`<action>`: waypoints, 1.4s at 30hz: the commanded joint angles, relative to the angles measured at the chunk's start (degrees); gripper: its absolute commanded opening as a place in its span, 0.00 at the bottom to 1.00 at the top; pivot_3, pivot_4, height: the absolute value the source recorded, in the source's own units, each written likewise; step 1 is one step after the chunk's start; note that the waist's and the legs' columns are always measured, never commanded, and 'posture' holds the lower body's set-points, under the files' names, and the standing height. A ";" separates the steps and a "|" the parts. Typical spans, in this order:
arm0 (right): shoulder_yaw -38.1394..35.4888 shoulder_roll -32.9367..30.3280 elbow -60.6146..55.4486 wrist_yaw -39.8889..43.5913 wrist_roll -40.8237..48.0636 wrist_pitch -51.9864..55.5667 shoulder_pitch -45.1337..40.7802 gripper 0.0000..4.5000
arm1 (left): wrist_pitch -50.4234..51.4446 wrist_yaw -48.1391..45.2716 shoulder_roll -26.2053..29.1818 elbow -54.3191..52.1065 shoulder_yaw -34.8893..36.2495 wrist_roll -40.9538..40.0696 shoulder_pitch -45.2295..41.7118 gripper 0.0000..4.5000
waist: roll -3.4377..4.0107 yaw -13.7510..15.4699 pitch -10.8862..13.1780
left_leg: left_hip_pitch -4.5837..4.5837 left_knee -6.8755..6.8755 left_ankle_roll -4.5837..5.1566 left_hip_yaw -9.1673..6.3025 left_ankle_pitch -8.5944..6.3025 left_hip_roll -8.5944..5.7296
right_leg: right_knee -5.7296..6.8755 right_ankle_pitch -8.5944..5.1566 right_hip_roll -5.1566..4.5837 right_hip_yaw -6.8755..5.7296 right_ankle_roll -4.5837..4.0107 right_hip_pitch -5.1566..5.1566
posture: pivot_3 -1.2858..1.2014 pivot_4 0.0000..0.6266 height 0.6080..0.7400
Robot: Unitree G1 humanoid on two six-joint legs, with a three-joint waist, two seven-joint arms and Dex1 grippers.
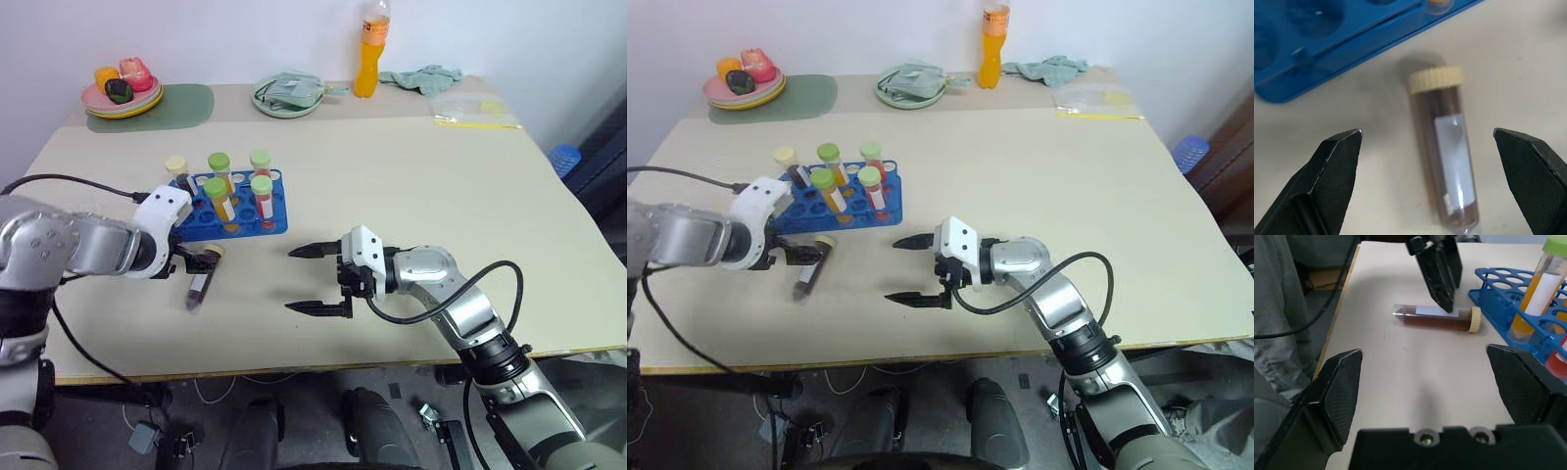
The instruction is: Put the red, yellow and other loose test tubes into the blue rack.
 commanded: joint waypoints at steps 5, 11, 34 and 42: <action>-0.79 1.02 -2.58 -2.07 0.45 0.38 0.69 1.00 | 0.47 19.14 -0.33 9.49 -10.78 -16.47 -6.50 0.34 | 0.00 -0.44 0.00 | -0.02 -0.01 -0.03 -0.06 0.02 0.02 | 0.05 0.00 0.01 0.06 0.00 -0.10 | 0.52 0.24 1.00; -1.18 0.64 -4.02 -3.27 0.66 1.04 1.78 1.00 | -5.71 27.92 3.85 -1.84 -2.95 -18.37 -1.53 0.16 | 0.00 -0.56 0.00 | -0.02 0.00 -0.05 -0.04 0.03 0.01 | 0.06 0.00 -0.02 0.09 0.00 -0.11 | 0.52 0.24 1.00; -0.96 3.17 0.13 -1.17 0.49 0.53 -0.32 1.00 | -81.93 8.43 -27.76 -17.67 13.71 66.43 36.18 0.16 | -0.05 1.54 -0.10 | -0.04 0.03 -0.03 0.27 0.03 -0.05 | -0.23 0.03 -0.02 0.11 -0.01 0.10 | 0.52 0.24 1.00; -1.69 2.97 -0.75 -3.43 0.15 0.79 0.55 1.00 | -89.89 2.40 -35.86 -6.24 13.26 69.96 31.07 0.16 | -0.04 1.09 -0.10 | -0.03 0.01 -0.02 0.24 0.02 0.01 | -0.09 0.03 0.02 0.06 0.00 -0.01 | 0.52 0.24 1.00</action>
